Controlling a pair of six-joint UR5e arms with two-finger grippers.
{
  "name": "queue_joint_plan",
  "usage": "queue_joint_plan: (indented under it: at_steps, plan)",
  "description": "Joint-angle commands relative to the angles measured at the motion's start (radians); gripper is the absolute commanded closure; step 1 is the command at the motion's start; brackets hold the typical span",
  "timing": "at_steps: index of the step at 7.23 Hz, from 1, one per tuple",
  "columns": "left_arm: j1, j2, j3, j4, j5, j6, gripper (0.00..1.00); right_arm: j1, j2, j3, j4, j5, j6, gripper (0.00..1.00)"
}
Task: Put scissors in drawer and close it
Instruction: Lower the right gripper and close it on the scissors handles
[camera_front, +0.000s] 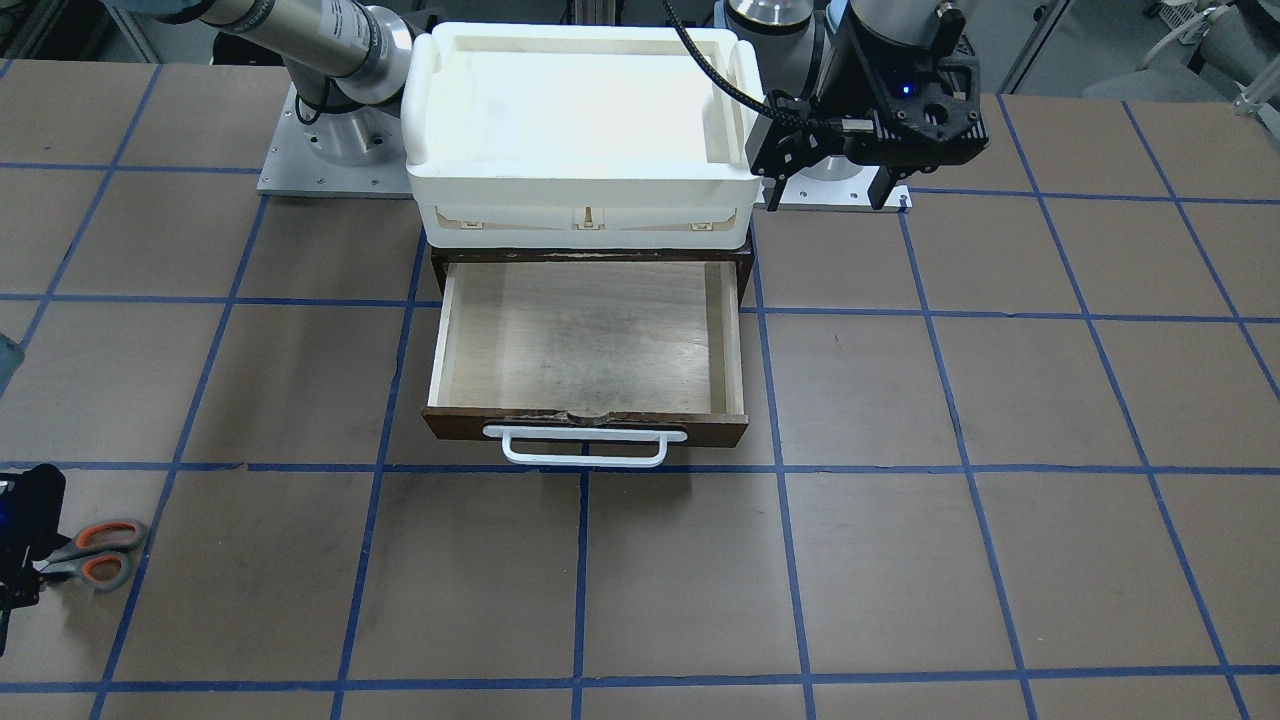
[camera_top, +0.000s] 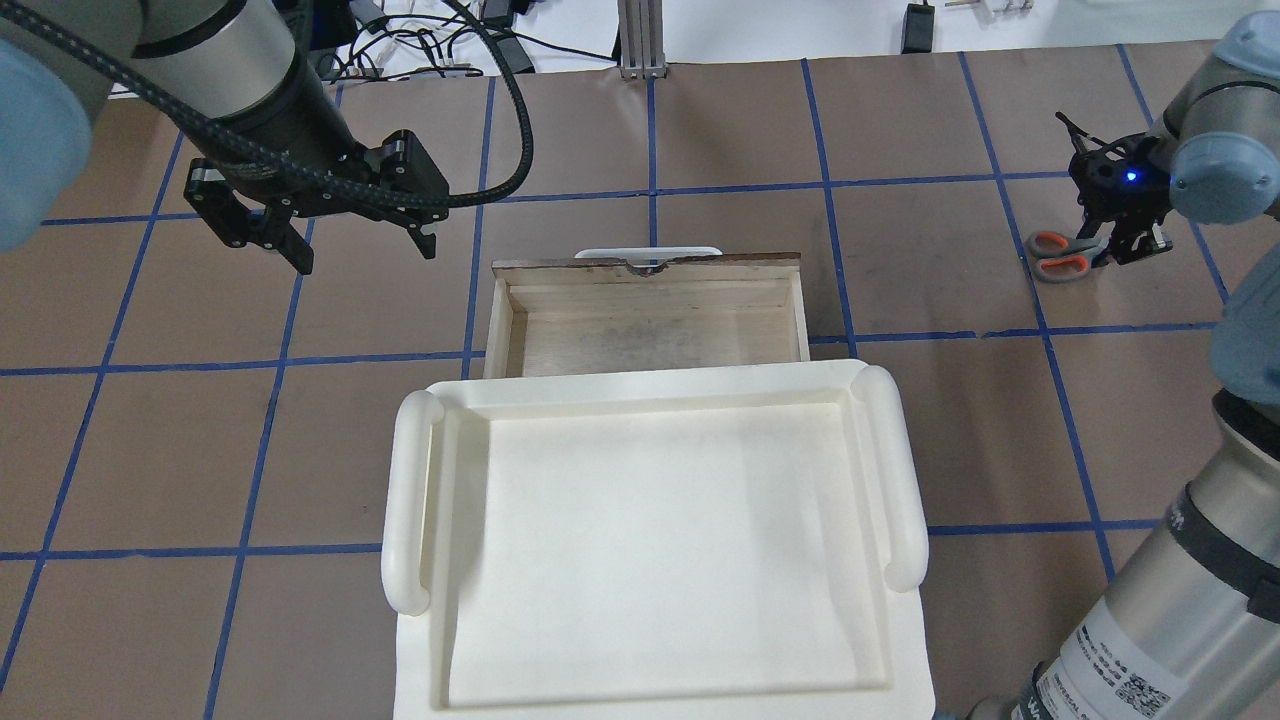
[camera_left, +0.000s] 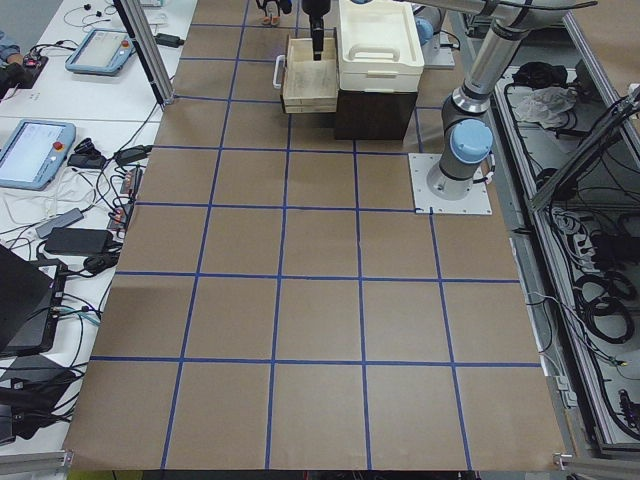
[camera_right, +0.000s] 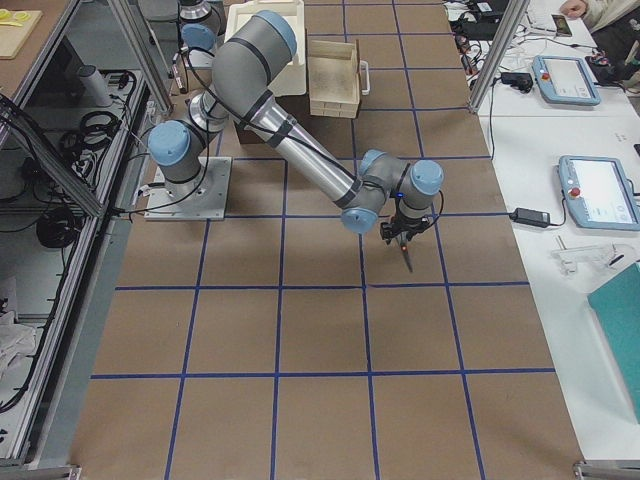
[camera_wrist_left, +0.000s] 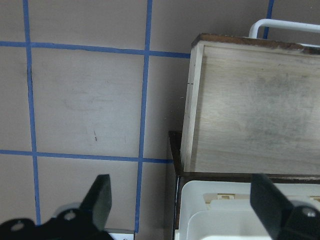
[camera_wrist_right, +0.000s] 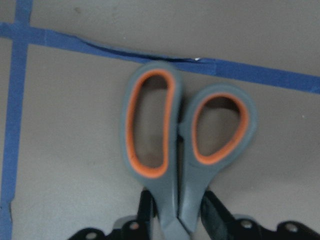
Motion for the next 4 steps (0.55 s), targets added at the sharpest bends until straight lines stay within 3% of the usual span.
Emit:
queue_joint_plan:
  at_steps: [1,4]
  plan:
    - [0.0,0.0,0.0,0.0,0.001,0.0,0.0,0.001,-0.003,0.0,0.005,-0.012,-0.011,1.0]
    - [0.0,0.002,0.0,0.0,-0.001,0.0,0.0,0.003,-0.052,-0.011,0.013,-0.012,-0.009,1.0]
